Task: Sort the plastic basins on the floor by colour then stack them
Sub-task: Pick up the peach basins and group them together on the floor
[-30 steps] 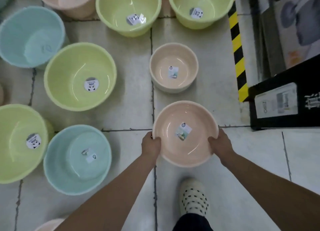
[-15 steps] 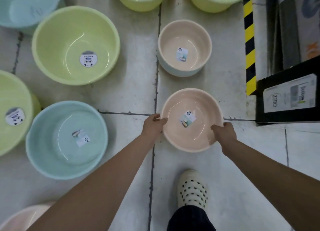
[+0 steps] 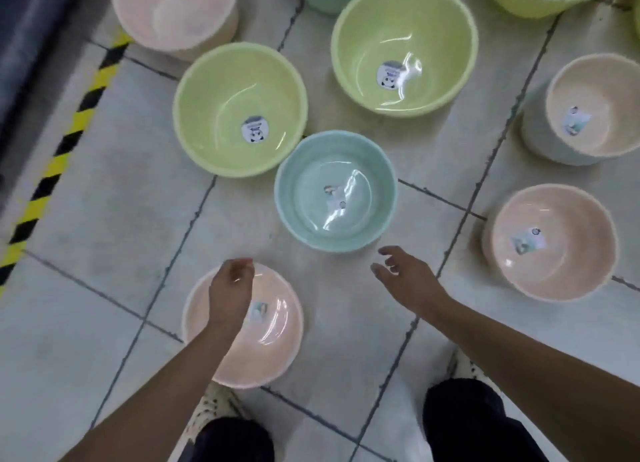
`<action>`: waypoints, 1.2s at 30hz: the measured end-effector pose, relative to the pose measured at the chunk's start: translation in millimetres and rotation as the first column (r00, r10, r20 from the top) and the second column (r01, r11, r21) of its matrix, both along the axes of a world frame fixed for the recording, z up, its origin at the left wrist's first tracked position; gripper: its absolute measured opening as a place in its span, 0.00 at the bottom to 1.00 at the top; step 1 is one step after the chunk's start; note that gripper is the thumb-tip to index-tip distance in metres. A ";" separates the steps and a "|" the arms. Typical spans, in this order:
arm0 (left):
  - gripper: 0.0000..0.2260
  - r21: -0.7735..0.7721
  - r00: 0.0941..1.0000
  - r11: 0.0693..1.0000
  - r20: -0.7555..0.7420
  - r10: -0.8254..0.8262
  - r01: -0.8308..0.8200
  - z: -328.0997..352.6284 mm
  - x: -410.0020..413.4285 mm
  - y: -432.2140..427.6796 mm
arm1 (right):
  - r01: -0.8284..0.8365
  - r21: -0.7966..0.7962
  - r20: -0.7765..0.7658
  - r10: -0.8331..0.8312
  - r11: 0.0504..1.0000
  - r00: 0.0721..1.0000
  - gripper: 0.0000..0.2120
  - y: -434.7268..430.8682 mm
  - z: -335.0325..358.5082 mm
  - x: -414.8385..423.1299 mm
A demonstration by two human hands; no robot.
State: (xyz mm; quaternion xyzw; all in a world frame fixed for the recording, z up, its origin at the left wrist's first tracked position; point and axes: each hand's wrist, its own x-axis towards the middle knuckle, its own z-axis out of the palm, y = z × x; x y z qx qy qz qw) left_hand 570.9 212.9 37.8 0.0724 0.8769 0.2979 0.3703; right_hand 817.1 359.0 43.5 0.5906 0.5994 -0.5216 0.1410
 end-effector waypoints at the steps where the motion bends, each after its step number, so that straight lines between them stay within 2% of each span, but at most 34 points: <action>1: 0.07 -0.055 0.998 0.998 -0.066 0.006 -0.010 -2.6 -17.9 -26.1 | -0.022 -0.031 -0.016 0.021 0.999 1.000 0.21 -14.5 -2.1 -20.1; 4: 0.19 -0.176 0.990 0.981 -0.128 0.059 -0.081 -21.3 -61.3 -92.9 | -0.066 -0.102 0.005 0.067 0.993 0.998 0.25 -57.4 -19.1 -70.9; 6: 0.31 -0.269 0.994 0.957 -0.054 0.097 -0.108 -36.9 -79.4 -129.7 | -0.113 -0.153 0.065 0.125 0.982 0.990 0.31 -82.6 -37.2 -96.8; 8: 0.36 -0.312 0.988 0.943 0.063 0.141 -0.115 -53.2 -85.8 -152.7 | -0.135 -0.205 0.153 0.168 0.969 0.974 0.38 -98.8 -56.5 -109.0; 10: 0.30 -0.313 0.975 0.944 0.156 0.159 -0.104 -76.3 -92.6 -177.8 | -0.083 -0.234 0.218 0.136 0.969 0.966 0.38 -118.3 -78.1 -124.5; 13: 0.18 -0.311 0.984 0.950 0.150 0.091 -0.041 -103.2 -94.2 -196.5 | -0.005 -0.187 0.245 0.051 0.982 0.968 0.26 -139.9 -102.4 -140.5; 16: 0.15 -0.278 0.969 0.956 0.195 0.152 -0.094 -116.4 -92.8 -195.1 | -0.086 -0.086 0.270 0.107 0.993 0.957 0.19 -149.9 -112.0 -149.3; 18: 0.14 -0.269 0.961 0.955 0.208 0.183 -0.124 -116.6 -94.3 -190.6 | -0.069 -0.056 0.259 0.081 0.996 0.962 0.17 -151.3 -109.7 -152.3; 22: 0.09 -0.219 0.963 0.965 0.191 0.189 -0.146 -87.4 -110.6 -174.5 | -0.003 -0.035 0.213 0.011 0.999 0.977 0.18 -143.8 -77.5 -158.2; 26: 0.04 -0.141 0.975 0.986 0.191 0.117 -0.090 -32.2 -129.6 -137.6 | 0.080 -0.030 0.192 -0.073 0.996 0.979 0.18 -117.2 -17.6 -161.6; 28: 0.05 -0.088 0.981 0.996 0.187 0.045 -0.029 -1.6 -133.3 -110.6 | 0.165 -0.001 0.181 -0.163 0.986 0.970 0.18 -98.9 17.7 -159.7; 32: 0.15 -0.062 0.982 0.993 0.163 -0.091 0.102 45.6 -127.3 -50.3 | 0.322 0.082 0.167 -0.331 0.943 0.929 0.14 -56.8 78.5 -144.4; 36: 0.14 -0.022 0.973 0.991 0.196 -0.124 0.131 60.6 -113.3 9.5 | 0.476 0.142 0.109 -0.492 0.868 0.864 0.09 -6.8 97.5 -122.1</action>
